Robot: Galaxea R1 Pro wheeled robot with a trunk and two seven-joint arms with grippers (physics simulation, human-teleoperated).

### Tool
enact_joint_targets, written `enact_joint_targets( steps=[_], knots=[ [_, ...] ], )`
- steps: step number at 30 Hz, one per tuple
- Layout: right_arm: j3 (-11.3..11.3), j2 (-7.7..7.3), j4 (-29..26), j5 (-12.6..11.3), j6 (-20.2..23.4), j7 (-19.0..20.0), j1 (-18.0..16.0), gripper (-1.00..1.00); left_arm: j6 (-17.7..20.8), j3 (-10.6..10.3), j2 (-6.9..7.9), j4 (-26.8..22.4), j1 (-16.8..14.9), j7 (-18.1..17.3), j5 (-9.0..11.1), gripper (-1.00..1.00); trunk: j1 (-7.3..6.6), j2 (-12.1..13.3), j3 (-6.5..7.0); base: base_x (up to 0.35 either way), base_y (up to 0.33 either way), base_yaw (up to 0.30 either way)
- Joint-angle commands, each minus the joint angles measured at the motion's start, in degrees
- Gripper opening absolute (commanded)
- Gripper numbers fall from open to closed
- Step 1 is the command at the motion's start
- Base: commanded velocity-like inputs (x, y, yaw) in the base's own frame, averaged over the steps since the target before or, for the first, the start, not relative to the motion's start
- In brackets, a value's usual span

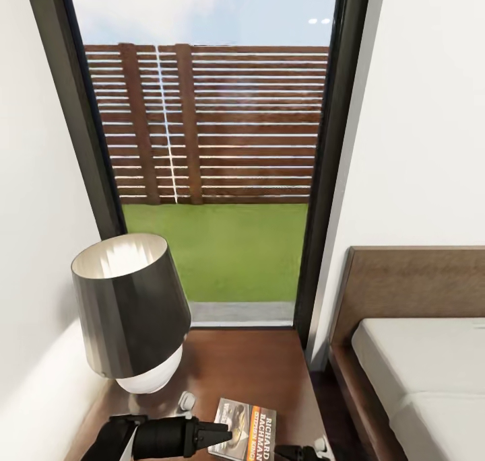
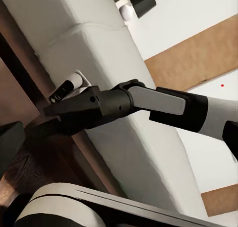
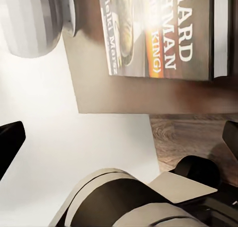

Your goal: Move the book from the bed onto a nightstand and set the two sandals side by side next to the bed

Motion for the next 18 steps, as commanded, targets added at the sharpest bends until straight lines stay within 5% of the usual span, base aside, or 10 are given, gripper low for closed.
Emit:
enact_joint_targets(
  steps=[1, 7, 8, 18],
  knots=[
    [0.38, -0.07, 0.3, -0.59, -0.01, -0.08, -0.04, 1.0, 0.6, 0.02, 0.0, -0.01, -0.02, -0.2, 0.01, 1.0, -0.24, 0.39, 0.13, 0.0, 0.0, 0.0],
    [0.38, -0.07, 2.23, -0.59, -1.93, -0.07, -0.03, 1.0, 0.6, 0.02, 0.0, -0.01, -0.02, -0.2, 0.01, 1.0, -1.55, 2.8, 1.2, 0.0, 0.0, 0.0],
    [0.37, -0.07, 4.44, -0.59, -34.8, -0.06, -0.02, 1.0, 0.6, 0.02, 0.0, -0.01, -0.02, -0.2, 0.01, 1.0, -1.77, 3.2, 1.38, 0.0, 0.0, 0.0],
    [0.42, -0.16, 4.44, -0.59, -34.8, -0.06, -0.05, 1.0, 0.54, -0.01, 0.0, 0.02, -0.02, -0.12, 0.01, 1.0, -3.97, 7.21, 3.18, 0.0, 0.0, 0.0]
  ],
)
